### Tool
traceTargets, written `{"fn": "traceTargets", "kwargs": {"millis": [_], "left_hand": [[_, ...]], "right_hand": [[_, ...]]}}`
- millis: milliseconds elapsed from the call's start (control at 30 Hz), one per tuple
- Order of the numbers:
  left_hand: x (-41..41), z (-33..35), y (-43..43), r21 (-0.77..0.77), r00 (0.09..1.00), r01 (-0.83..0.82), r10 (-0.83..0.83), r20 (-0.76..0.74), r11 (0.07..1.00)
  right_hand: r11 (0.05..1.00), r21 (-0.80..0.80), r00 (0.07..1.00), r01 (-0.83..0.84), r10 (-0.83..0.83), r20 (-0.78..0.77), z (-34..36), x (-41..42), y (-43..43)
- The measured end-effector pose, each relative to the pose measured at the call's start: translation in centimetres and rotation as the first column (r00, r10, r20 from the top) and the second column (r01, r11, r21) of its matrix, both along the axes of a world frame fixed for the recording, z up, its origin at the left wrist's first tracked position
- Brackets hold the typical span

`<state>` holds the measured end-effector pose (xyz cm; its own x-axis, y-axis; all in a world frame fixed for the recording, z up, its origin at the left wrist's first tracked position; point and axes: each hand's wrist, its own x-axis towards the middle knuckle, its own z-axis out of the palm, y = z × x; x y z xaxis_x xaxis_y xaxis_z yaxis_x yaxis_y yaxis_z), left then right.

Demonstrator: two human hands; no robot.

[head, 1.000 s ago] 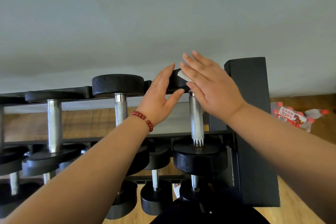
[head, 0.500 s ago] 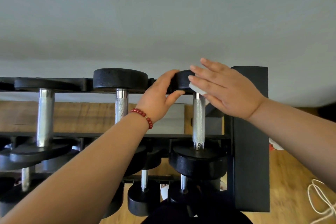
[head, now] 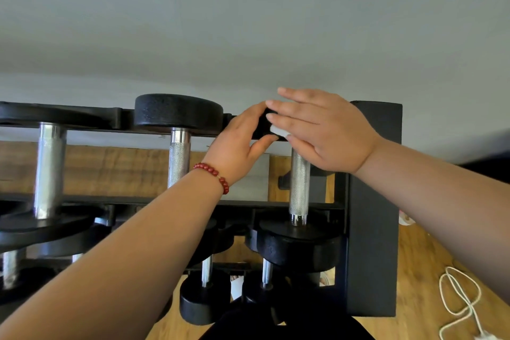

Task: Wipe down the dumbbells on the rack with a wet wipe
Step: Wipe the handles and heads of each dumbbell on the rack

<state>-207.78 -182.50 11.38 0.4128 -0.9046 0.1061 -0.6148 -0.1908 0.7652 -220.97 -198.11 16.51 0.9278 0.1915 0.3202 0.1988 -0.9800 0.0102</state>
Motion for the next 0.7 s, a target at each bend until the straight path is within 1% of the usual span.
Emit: {"fn": "traceTargets", "kwargs": {"millis": [67,133,233,333,433,567,700], "left_hand": [[0.1,-0.1,0.0,0.009,1.0,0.008,-0.008,-0.012,1.0],[0.4,-0.2,0.1,0.014,0.999,0.032,-0.032,-0.005,0.999],[0.7,-0.1,0.3,0.039,0.997,0.069,-0.07,0.031,0.997],[0.9,-0.3,0.3,0.05,0.995,0.085,-0.086,0.039,0.995],[0.9,-0.3,0.4,0.05,0.996,0.083,-0.084,0.022,0.995],[0.7,-0.3,0.4,0.032,0.998,0.064,-0.064,-0.021,0.997],[0.3,-0.3,0.3,0.03,0.994,0.019,-0.016,-0.105,0.999]], "right_hand": [[0.998,0.032,0.998,-0.045,0.046,-0.044,0.5,0.7,-0.1],[0.998,0.038,0.998,-0.055,0.056,-0.034,0.3,0.0,-0.7],[0.999,0.05,0.999,0.015,-0.016,0.03,-0.4,-2.0,-1.2],[0.994,0.082,0.995,0.073,-0.079,0.067,-0.8,-1.8,-0.5],[0.991,0.086,0.991,0.102,-0.108,0.074,-0.5,-0.8,0.0],[0.992,0.064,0.989,0.111,-0.116,0.087,-1.0,-1.7,0.0],[0.989,0.034,0.975,0.141,-0.145,0.167,-0.9,-1.1,0.5]]}}
